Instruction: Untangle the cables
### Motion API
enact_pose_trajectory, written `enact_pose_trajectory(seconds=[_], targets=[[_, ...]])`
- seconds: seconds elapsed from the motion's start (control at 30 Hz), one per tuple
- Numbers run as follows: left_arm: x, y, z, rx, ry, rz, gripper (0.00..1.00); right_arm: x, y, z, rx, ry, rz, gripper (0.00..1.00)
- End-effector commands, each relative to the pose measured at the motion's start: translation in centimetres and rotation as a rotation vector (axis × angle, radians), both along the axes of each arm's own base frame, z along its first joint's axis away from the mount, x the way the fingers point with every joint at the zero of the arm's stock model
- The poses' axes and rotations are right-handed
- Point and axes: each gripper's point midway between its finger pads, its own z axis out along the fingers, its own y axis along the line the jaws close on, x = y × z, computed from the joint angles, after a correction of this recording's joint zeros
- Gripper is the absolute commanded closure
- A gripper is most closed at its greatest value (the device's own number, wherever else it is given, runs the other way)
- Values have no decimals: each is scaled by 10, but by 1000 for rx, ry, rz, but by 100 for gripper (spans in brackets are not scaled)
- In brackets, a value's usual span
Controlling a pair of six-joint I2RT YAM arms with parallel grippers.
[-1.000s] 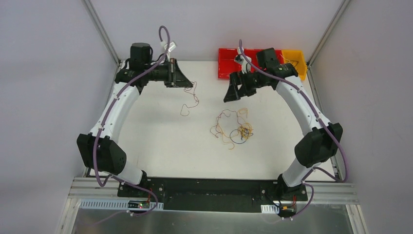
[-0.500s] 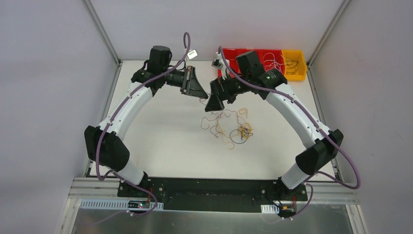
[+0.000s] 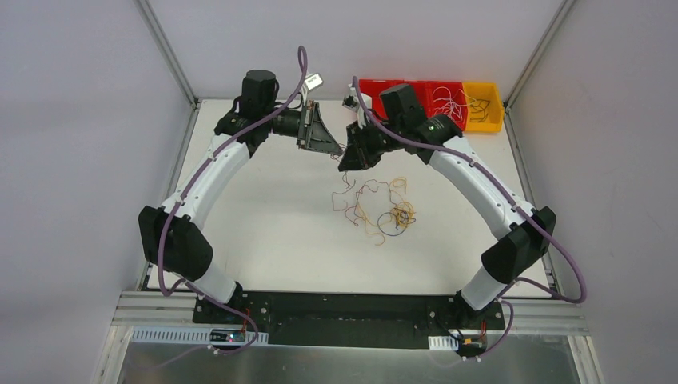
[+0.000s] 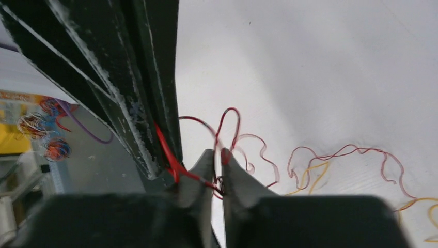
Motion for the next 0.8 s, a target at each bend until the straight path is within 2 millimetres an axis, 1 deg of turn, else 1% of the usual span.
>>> enact_pose_trajectory(seconds=[0.0, 0.07, 0.17, 0.23, 0.3, 0.37, 0.47, 0.5, 0.53, 0.57, 0.6, 0.63, 0.67, 0.7, 0.77], targets=[[-4, 3, 24, -56, -51, -28, 100, 2, 1, 5, 25, -36, -5, 100], [8, 13, 27, -54, -67, 25, 100, -1, -7, -1, 14, -36, -10, 100], [34, 36, 26, -35, -96, 150, 100, -3, -22, -9, 13, -1, -35, 100], [52, 52, 20, -8, -110, 252, 100, 6, -33, -9, 26, 16, -79, 100], [67, 65, 11, 32, -125, 342, 100, 18, -43, -4, 47, 17, -126, 100], [74, 70, 3, 75, -151, 388, 100, 27, -51, 3, 70, 18, -160, 100], [86, 80, -7, 147, -165, 472, 100, 34, -58, 12, 89, 12, -180, 100], [91, 84, -10, 169, -171, 495, 92, 36, -59, 15, 94, 7, -187, 100], [94, 87, -12, 184, -170, 510, 75, 40, -62, 18, 100, 6, -199, 100], [96, 89, -14, 195, -165, 520, 54, 45, -65, 22, 105, 1, -214, 100], [97, 92, -17, 207, -159, 527, 37, 52, -68, 26, 108, -8, -233, 100], [98, 94, -18, 218, -158, 535, 25, 62, -74, 28, 106, -20, -264, 100], [97, 97, -19, 226, -159, 540, 5, 71, -78, 32, 104, -37, -291, 100], [97, 100, -20, 234, -164, 549, 2, 84, -87, 34, 102, -52, -334, 100], [93, 104, -23, 250, -177, 561, 1, 113, -104, 37, 90, -87, -440, 100]])
